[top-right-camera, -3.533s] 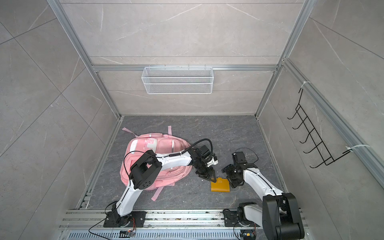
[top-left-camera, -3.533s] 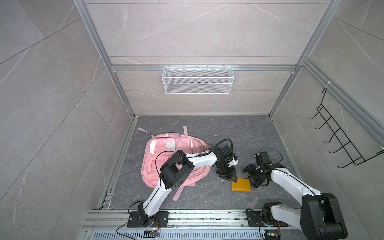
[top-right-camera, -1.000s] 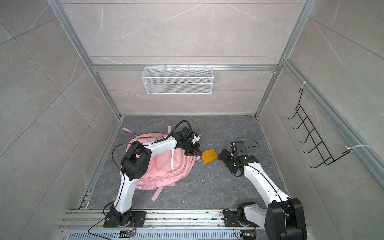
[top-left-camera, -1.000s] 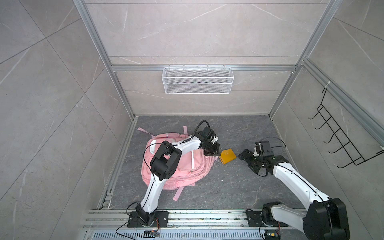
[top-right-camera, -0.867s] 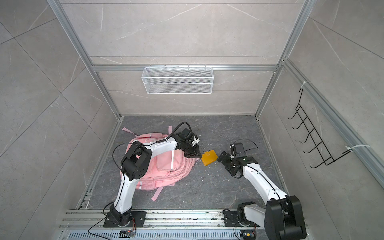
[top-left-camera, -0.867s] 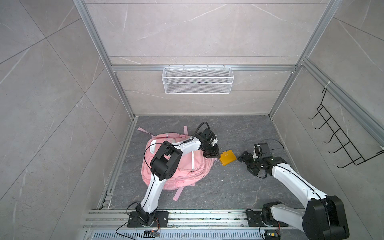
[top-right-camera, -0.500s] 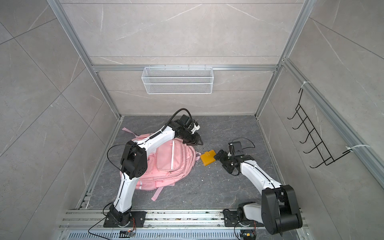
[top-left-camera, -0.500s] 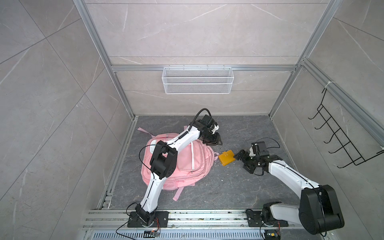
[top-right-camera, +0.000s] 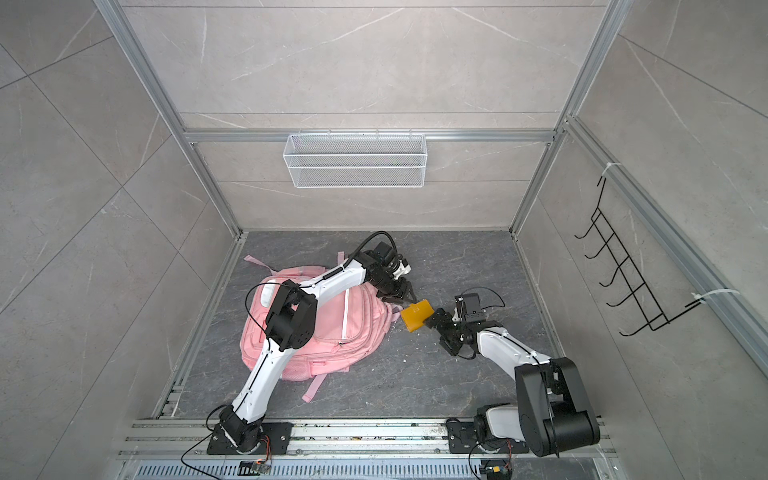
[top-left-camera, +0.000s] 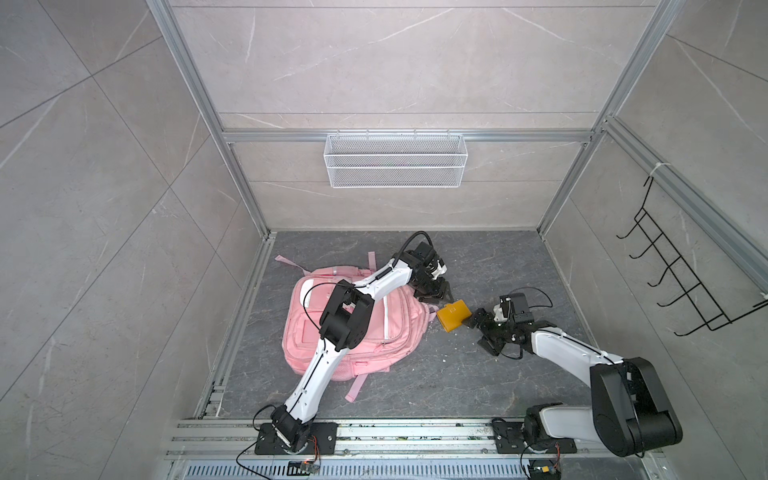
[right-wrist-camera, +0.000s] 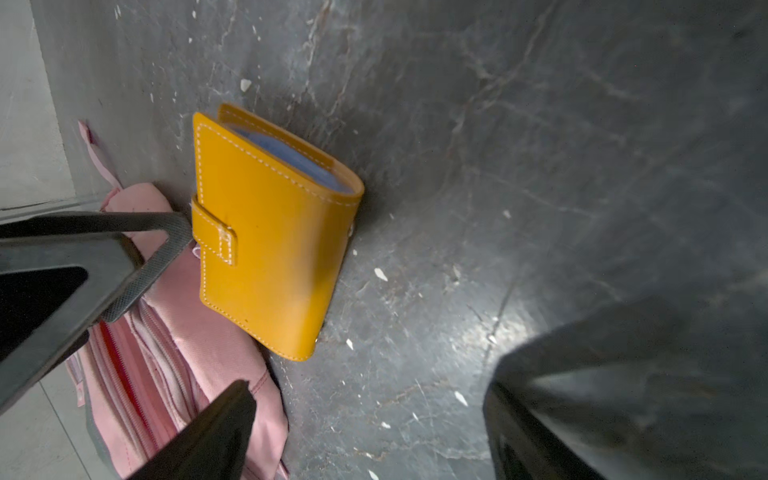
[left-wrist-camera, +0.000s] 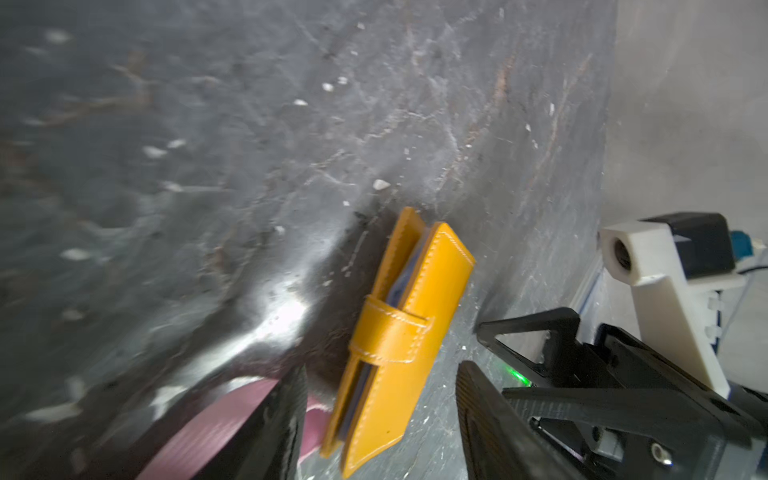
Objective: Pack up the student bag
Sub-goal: 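Grasp the yellow wallet's edge with the left gripper while right steadies it, then lift the yellow wallet upright with the left gripper while right draws back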
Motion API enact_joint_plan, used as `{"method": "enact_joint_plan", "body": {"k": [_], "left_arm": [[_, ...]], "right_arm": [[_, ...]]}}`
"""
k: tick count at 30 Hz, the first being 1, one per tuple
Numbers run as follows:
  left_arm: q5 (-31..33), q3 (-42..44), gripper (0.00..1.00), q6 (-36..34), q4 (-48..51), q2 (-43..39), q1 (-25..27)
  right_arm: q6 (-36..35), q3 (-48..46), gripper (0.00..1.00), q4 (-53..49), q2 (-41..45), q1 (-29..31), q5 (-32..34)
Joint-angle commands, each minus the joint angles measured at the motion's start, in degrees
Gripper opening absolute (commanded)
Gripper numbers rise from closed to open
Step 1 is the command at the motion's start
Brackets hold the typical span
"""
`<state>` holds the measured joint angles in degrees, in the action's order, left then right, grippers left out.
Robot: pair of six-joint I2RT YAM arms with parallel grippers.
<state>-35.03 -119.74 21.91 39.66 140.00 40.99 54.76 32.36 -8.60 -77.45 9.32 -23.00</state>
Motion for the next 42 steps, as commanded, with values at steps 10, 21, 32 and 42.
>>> {"method": "enact_joint_plan", "body": {"k": [10,21,32,42], "left_arm": [[-2.4,5.5,0.51,1.1,-3.6,2.1,3.1],[-6.9,16.2,0.38,9.8,-17.2,-3.6,4.7],[-7.0,20.5,0.45,12.5,-20.7,-10.6,4.6],[-8.0,21.5,0.17,14.8,-23.8,-12.0,4.3]], "right_arm": [[6.1,-5.0,0.87,17.1,-8.3,0.2,-4.1],[3.6,-5.1,0.79,20.9,-12.7,-0.2,-5.1],[-0.4,-5.1,0.75,19.1,-12.0,-1.4,-6.0],[-1.2,-7.3,0.74,20.0,-5.3,-3.3,-6.9]]}}
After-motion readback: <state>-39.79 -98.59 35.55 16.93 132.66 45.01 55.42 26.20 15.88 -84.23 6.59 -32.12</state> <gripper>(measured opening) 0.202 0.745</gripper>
